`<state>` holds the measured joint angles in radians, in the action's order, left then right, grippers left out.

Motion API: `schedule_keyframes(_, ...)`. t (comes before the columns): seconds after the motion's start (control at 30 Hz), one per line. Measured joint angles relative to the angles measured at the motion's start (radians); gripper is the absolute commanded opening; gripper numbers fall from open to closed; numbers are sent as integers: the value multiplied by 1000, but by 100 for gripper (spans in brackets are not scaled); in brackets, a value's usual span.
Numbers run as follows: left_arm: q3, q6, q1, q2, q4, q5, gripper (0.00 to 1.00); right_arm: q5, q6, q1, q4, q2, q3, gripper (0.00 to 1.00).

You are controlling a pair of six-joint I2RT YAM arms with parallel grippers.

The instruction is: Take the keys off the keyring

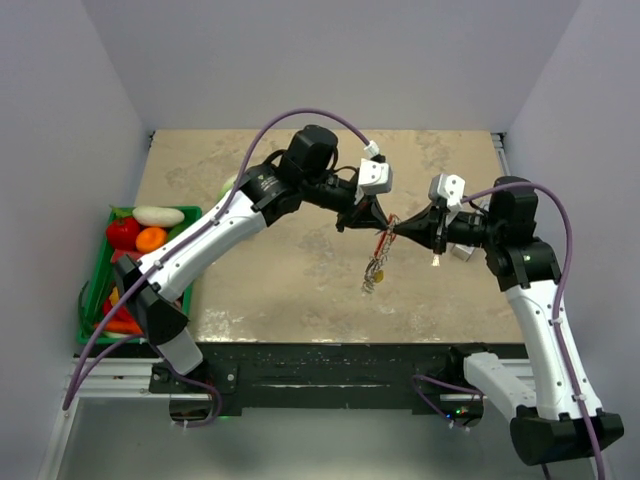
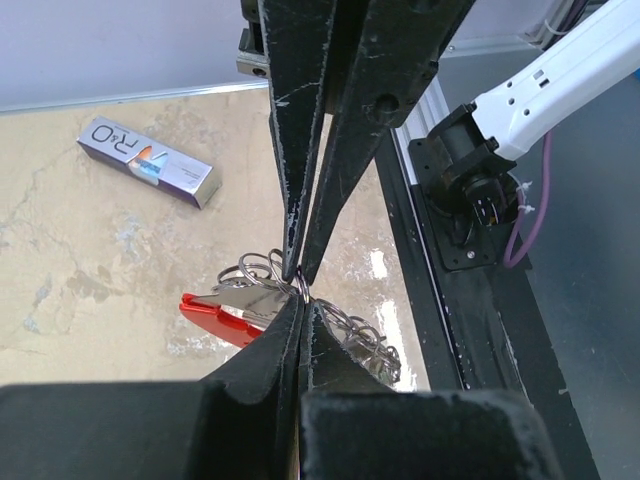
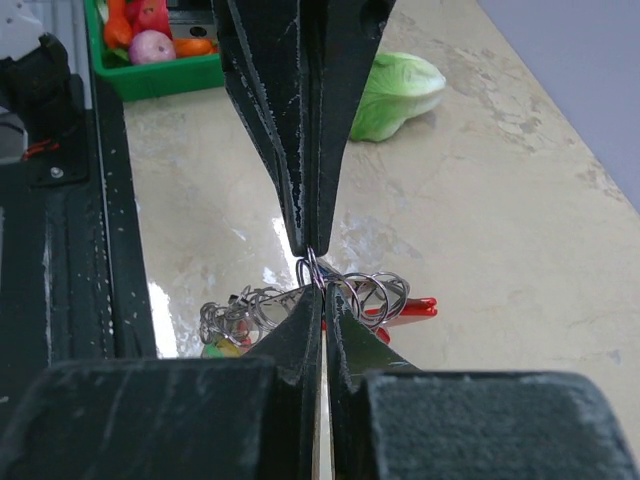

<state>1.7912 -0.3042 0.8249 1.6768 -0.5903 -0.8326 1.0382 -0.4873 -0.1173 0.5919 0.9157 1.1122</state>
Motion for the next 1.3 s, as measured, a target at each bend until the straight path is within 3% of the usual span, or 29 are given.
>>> schedule_keyframes(0.57,2,-13,-6,-27,29,73,0,185,505,87,-468,31,-128,0)
schedule_keyframes(0.97,8,-30,-6,-62,55,168,0,184,1005,107,-962,88,-181,0)
schedule_keyframes(1.3,20,-30,29,-58,58,248,0,157,1297,104,-1264,131,-191,0)
